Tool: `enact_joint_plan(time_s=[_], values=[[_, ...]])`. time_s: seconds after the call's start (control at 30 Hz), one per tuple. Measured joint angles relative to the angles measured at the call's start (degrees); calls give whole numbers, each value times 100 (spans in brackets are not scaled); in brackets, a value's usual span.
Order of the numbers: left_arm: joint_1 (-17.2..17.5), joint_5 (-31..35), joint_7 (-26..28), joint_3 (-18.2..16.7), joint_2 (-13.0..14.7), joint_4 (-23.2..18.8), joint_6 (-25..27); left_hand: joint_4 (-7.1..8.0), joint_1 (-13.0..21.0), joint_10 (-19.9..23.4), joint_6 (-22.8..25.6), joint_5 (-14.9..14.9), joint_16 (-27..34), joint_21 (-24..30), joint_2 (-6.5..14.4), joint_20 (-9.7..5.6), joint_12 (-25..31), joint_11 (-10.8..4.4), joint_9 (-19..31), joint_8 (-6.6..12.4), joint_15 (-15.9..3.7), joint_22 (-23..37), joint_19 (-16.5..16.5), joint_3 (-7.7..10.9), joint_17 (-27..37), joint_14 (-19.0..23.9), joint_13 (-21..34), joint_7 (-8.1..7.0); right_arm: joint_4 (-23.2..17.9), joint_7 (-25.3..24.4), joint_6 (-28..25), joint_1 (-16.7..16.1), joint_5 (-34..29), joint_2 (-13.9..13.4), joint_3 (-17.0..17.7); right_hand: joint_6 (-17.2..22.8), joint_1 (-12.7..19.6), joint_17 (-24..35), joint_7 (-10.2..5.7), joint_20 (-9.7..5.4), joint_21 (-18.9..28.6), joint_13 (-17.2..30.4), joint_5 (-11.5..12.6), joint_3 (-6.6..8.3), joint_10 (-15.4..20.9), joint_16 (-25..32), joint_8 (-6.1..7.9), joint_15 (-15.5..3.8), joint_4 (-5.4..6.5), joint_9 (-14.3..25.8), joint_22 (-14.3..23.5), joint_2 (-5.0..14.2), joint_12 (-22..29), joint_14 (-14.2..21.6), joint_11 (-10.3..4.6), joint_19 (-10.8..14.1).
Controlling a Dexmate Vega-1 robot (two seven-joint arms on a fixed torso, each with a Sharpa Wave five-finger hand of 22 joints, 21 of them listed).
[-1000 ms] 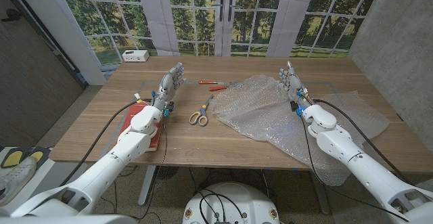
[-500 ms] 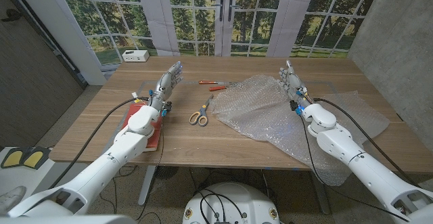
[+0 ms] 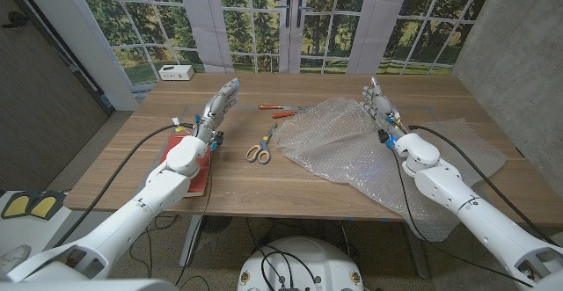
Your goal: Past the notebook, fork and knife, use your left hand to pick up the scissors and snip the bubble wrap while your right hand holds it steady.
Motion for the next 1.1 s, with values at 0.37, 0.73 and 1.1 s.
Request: enact_joint_plan(time_s=[0.37,0.73,1.1], values=[[83,351,415,-7,-101,-22,-149,71,43,416,367,135,23,0,-757,-77,110,-176,0,-41,-14,1,228,-385,16,281,0,-427,-52,2,80,24,-157,-63,-10,-63,82,0,-62,-54,0,0,-23,-7,-63,0,0,-42,-47,0,0,-39,0,1,-62,-27],[165,656,759,-10,-162,-125,-205,107,6,479,349,188,46,24,-838,-90,110,-176,-1,-66,0,1,358,-510,16,391,0,-431,21,39,213,38,-222,-89,-3,-62,105,1,-62,-78,0,1,-23,-4,-63,0,0,-42,-91,-1,0,-60,0,2,-62,-3],[263,921,972,-10,-69,-425,-24,107,247,506,356,217,21,-21,-736,108,54,-123,-1,21,-11,1,344,-557,15,462,26,177,106,69,331,37,-235,-106,57,-62,165,1,-62,-85,0,1,-34,19,-63,0,0,-72,-114,-1,-1,-60,0,33,-62,5]])
